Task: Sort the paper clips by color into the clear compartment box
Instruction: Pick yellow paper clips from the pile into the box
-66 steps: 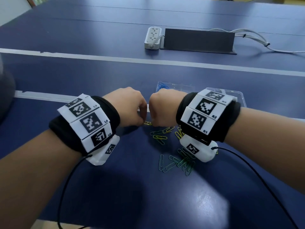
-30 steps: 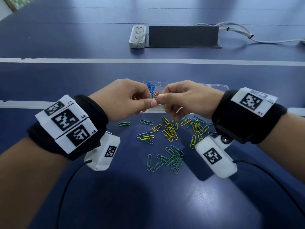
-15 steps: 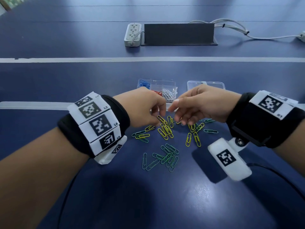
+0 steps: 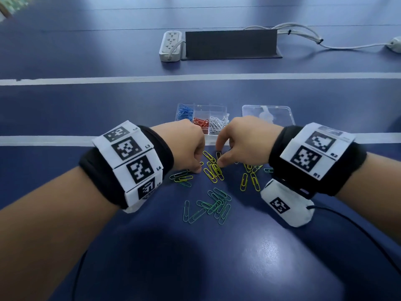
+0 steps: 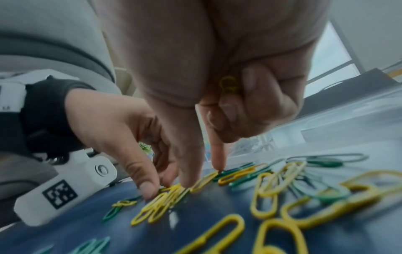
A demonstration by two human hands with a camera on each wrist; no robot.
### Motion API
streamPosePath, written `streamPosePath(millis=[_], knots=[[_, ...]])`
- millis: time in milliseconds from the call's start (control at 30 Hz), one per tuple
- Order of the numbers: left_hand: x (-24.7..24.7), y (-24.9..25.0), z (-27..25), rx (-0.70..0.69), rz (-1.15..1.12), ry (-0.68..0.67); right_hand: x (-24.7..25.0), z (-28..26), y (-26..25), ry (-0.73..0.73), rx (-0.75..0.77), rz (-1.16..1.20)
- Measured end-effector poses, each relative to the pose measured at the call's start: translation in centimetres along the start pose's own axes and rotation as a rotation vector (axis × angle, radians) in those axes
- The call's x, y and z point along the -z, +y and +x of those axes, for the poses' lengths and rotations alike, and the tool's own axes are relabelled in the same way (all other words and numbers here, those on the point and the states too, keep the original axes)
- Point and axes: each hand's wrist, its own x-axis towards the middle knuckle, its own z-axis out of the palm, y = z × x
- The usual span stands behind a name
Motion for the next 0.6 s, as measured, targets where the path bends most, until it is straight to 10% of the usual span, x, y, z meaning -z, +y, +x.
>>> streamPosePath(millis=[600], knots=[[0.5, -2.3, -2.1, 0.054, -0.397, -0.019, 1.3, -0.5, -0.6, -0.197, 0.01, 0.344]])
